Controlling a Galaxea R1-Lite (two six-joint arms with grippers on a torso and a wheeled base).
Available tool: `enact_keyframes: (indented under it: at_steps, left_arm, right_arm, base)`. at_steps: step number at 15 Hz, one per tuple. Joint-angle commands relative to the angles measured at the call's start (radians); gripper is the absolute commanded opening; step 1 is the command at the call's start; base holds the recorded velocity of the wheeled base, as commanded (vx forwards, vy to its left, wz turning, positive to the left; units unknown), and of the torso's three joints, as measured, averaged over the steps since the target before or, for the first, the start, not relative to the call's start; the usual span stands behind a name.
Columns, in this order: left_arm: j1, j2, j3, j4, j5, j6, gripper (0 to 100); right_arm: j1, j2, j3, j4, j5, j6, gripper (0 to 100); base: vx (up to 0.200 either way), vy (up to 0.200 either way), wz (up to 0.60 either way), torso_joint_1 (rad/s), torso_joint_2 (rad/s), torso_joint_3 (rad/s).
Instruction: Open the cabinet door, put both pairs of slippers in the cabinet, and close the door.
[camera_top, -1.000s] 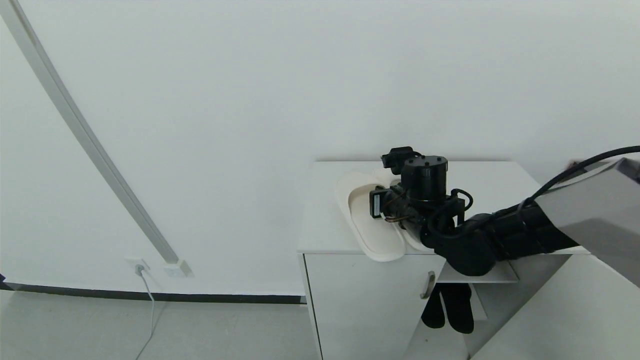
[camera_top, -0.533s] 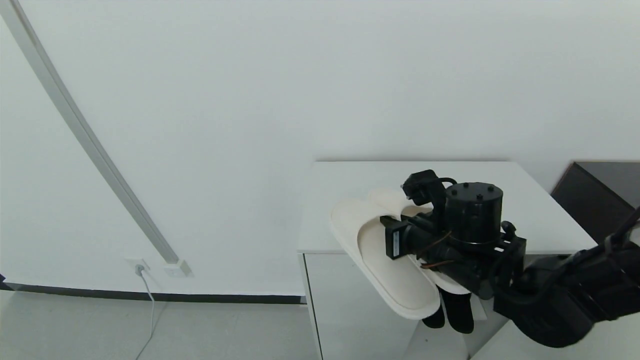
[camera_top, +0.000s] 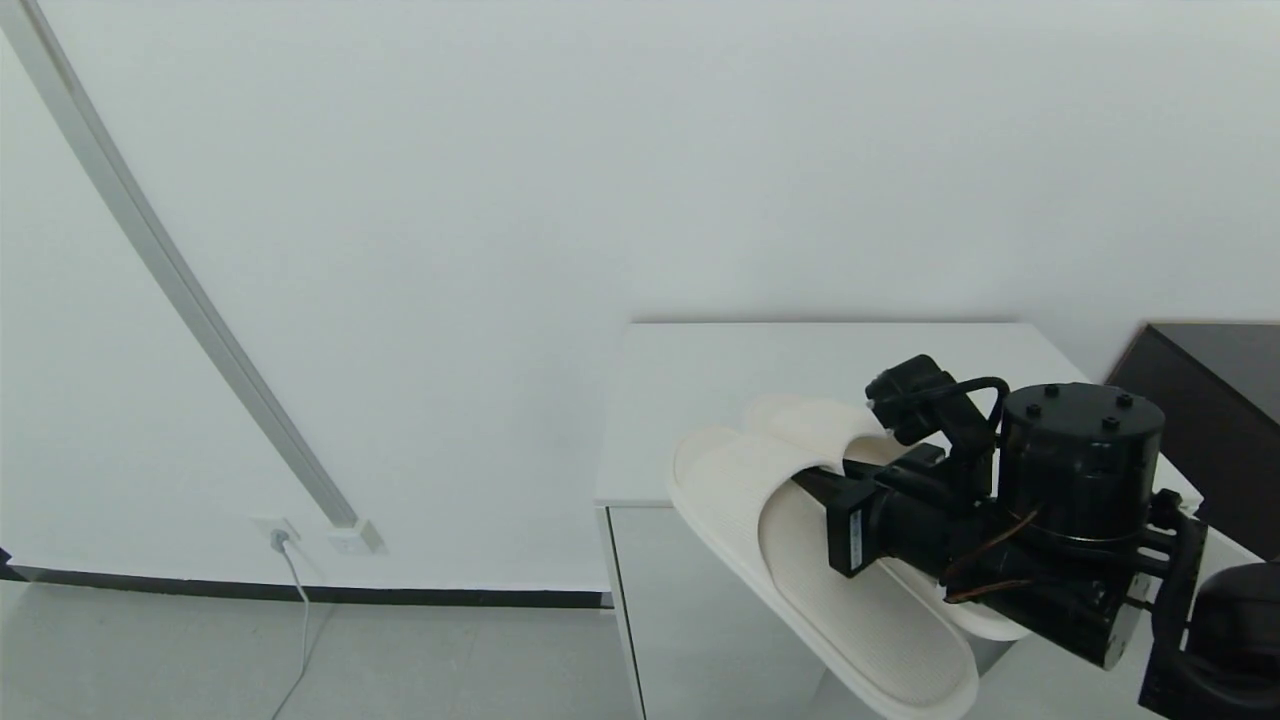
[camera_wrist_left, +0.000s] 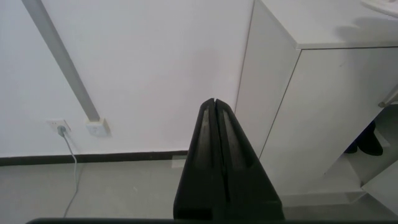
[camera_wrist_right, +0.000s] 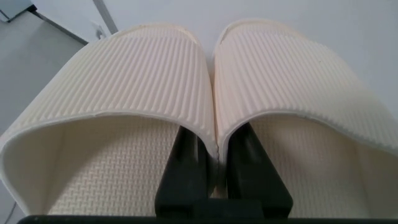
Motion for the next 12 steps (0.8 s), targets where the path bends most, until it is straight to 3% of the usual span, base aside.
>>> enact_keyframes:
  at_steps: [1,4,12]
  left_arm:
    - [0.000,0.000,-0.002,0.000,0.000,0.000,0]
    - [0.000,0.000,-0.002,0.001,0.001,0.000,0]
    - [0.000,0.000,-0.002,0.000,0.001,-0.002,0]
  right_arm:
    - [0.003,-0.020,0.008,-0.001,-0.001,-0.001,0]
    - [0.013,-0.016,0.012,-0.001,-0.002,-0.001,0]
    - [0.030,-0.002,0.013,-0.002,-0.005,-0.002,0]
  base:
    - [0.000,0.000,0.00,0.000,0.00,0.000]
    - [0.000,0.000,0.00,0.000,0.00,0.000]
    - [-0.200,0.000,0.00,0.000,0.00,0.004]
